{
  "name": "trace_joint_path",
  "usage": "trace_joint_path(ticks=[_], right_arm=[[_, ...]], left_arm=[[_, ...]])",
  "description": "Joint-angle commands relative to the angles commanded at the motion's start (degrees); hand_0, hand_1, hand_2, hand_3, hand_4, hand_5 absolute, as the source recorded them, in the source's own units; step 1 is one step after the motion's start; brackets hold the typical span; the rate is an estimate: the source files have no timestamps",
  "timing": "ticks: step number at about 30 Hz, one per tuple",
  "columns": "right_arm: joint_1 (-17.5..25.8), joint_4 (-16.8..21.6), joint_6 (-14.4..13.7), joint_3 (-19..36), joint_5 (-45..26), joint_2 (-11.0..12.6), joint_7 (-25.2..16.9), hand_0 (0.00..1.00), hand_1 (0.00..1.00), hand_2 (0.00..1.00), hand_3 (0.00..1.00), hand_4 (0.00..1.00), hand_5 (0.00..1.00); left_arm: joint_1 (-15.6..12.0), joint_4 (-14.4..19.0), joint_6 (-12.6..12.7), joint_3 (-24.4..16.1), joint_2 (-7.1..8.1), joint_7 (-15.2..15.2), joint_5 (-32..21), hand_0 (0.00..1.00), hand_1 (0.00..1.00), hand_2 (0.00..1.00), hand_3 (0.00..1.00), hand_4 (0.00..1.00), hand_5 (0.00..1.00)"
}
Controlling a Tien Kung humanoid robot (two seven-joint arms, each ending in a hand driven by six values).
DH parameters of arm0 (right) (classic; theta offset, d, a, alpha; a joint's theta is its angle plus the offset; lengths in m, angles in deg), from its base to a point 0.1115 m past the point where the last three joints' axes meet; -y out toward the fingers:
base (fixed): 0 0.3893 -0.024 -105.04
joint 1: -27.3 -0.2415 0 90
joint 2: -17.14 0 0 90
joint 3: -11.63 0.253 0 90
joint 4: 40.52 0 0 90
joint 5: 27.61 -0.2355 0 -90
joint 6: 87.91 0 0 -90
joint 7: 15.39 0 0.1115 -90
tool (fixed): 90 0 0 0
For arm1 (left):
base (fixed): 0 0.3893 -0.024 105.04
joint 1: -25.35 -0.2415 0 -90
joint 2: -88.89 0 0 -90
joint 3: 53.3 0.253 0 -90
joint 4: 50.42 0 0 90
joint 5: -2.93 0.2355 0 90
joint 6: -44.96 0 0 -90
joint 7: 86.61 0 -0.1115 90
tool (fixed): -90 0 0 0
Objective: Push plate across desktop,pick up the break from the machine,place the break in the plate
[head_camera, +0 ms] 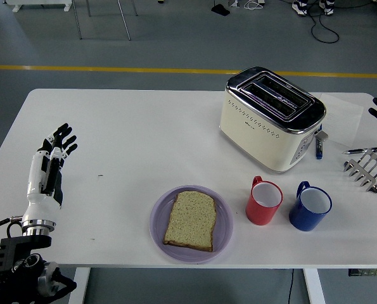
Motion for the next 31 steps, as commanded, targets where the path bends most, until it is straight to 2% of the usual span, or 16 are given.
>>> trace_joint_path(ticks=[31], right_arm=[[-0.6, -0.2, 0.3, 0.0, 0.1, -0.3, 0.6, 0.819, 0.778, 0.798, 0.820, 0.498, 0.385]], left_arm=[[0.4, -0.4, -0.1, 0.1, -0.37, -0.3, -0.1, 0.806, 0.849, 0.892, 0.842, 0.500, 0.882]])
